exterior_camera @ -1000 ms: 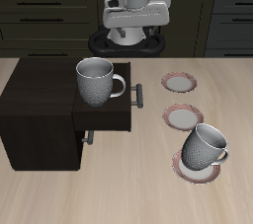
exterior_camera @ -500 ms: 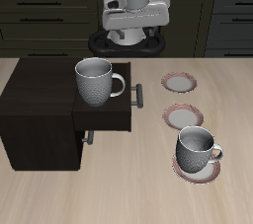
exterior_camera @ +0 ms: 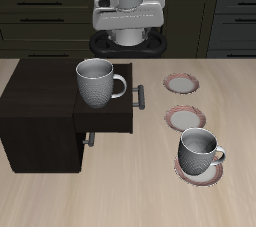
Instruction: Place the porcelain mug that is in the drawer onto the top of the cabinet and close the drawer
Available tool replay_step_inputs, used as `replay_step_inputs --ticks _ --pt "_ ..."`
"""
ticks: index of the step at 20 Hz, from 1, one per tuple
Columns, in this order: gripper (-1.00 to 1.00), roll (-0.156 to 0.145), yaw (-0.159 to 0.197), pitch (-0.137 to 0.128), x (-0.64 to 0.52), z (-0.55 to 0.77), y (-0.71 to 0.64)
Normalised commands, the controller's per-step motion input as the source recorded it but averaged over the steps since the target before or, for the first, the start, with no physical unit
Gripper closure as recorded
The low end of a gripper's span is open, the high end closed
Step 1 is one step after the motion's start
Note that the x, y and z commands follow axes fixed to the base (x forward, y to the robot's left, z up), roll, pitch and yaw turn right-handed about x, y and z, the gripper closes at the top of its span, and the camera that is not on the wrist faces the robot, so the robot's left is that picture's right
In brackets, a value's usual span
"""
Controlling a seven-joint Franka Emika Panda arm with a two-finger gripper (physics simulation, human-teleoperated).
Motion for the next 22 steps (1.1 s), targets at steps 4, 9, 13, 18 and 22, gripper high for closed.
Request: replay_step_inputs --ticks 4,9,13,18,22 --pt "-1.00 -0.071 -0.006 -0.023 0.47 0.15 -0.30" --pt "-1.00 -0.061 -0.007 -0.021 0.31 0.12 -0.18" --pt "-1.00 -0.028 0.003 -0.006 0.22 0.07 -0.06" --pt "-1.00 -0.017 0.025 0.004 0.22 0.05 -0.05" --pt "-1.00 0.007 0.071 0.012 0.19 0.02 -0.08"
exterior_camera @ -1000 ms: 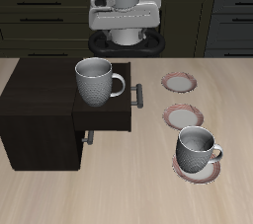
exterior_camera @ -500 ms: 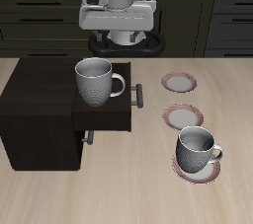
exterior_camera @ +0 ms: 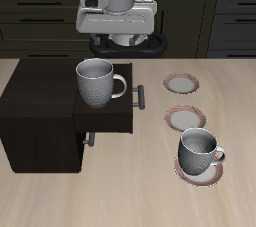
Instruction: Place the porcelain mug that is in the drawer onto the top of the cabinet and close the drawer
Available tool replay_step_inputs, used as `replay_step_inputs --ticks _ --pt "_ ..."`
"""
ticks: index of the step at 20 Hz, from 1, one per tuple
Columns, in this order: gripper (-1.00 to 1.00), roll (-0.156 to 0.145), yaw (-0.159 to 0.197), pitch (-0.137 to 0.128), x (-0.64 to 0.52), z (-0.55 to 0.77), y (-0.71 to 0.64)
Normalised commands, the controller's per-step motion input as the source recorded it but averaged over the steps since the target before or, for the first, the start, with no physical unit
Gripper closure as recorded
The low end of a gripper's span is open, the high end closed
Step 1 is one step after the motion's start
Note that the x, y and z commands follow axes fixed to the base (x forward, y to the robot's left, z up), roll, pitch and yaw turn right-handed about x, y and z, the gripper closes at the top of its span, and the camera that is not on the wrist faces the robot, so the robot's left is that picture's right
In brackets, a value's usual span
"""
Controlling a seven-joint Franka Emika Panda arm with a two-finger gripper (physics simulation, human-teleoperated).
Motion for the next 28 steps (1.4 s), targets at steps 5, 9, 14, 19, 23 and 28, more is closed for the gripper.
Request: replay_step_inputs --ticks 5,9,14,19,23,28 --pt "-1.00 -0.011 0.056 0.011 0.15 0.00 -0.10" --pt "-1.00 0.011 0.037 0.024 0.06 -0.08 -0.01" --pt "-1.00 -0.011 0.023 0.006 0.06 -0.01 -0.05" --pt "-1.00 0.000 0.065 -0.026 0.06 0.06 -0.04" --pt "-1.00 -0.005 -0.013 -0.019 0.12 0.15 -0.02" --pt "-1.00 -0.028 0.005 -0.020 0.19 0.04 -0.02"
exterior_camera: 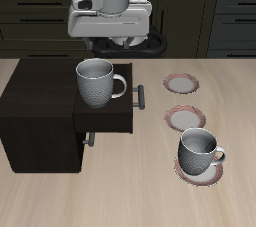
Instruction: Place the porcelain mug that is in the drawer onto the top of the cabinet and close the drawer
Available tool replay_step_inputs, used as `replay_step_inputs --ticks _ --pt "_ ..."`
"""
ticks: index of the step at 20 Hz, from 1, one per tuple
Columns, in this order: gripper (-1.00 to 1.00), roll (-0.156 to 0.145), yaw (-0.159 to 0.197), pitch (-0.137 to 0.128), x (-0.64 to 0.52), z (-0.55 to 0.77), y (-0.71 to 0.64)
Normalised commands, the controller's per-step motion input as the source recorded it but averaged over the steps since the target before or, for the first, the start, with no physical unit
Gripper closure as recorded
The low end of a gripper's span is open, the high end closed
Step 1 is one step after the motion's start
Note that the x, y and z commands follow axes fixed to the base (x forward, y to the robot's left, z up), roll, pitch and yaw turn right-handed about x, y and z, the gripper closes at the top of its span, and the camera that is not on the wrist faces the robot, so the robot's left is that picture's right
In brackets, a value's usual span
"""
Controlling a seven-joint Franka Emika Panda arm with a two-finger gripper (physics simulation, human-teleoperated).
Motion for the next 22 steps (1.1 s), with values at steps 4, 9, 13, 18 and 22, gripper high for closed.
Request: replay_step_inputs --ticks 4,9,13,18,22 --pt "-1.00 0.019 0.031 -0.001 0.13 -0.12 0.11" --pt "-1.00 -0.009 0.012 0.016 0.15 -0.22 0.07" --pt "-1.00 -0.002 -0.030 0.041 0.09 -0.31 0.04" --pt "-1.00 0.001 -0.029 0.036 0.02 -0.32 -0.03" --pt "-1.00 -0.017 -0.033 0.044 0.02 -0.29 -0.08"
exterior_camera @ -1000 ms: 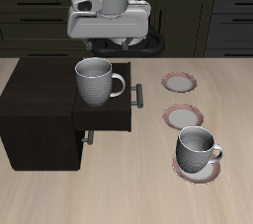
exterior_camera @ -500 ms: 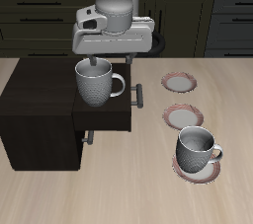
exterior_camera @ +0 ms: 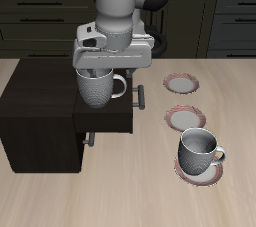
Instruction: Place the porcelain mug that is in the drawer onto the top of the cabinet and close the drawer
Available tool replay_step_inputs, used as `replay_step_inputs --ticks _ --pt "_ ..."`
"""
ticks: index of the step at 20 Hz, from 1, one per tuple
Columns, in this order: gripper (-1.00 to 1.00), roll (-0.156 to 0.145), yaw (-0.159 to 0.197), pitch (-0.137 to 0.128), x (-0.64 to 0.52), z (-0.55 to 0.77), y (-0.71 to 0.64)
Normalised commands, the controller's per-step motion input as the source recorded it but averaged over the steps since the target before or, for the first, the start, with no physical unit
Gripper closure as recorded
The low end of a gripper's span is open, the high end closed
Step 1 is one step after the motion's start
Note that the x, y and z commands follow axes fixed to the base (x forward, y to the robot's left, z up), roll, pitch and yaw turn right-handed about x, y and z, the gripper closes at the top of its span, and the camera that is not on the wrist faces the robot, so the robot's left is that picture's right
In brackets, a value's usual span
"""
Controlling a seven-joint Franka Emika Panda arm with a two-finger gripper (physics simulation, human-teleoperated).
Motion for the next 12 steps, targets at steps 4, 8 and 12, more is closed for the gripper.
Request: replay_step_inputs --ticks 4,8,12 --pt "-1.00 -0.016 -0.046 0.057 -0.08 -0.44 -0.12" --pt "1.00 0.000 -0.016 0.033 -0.03 -0.17 -0.08" --pt "1.00 -0.022 -0.050 0.000 -0.08 0.10 -0.14"
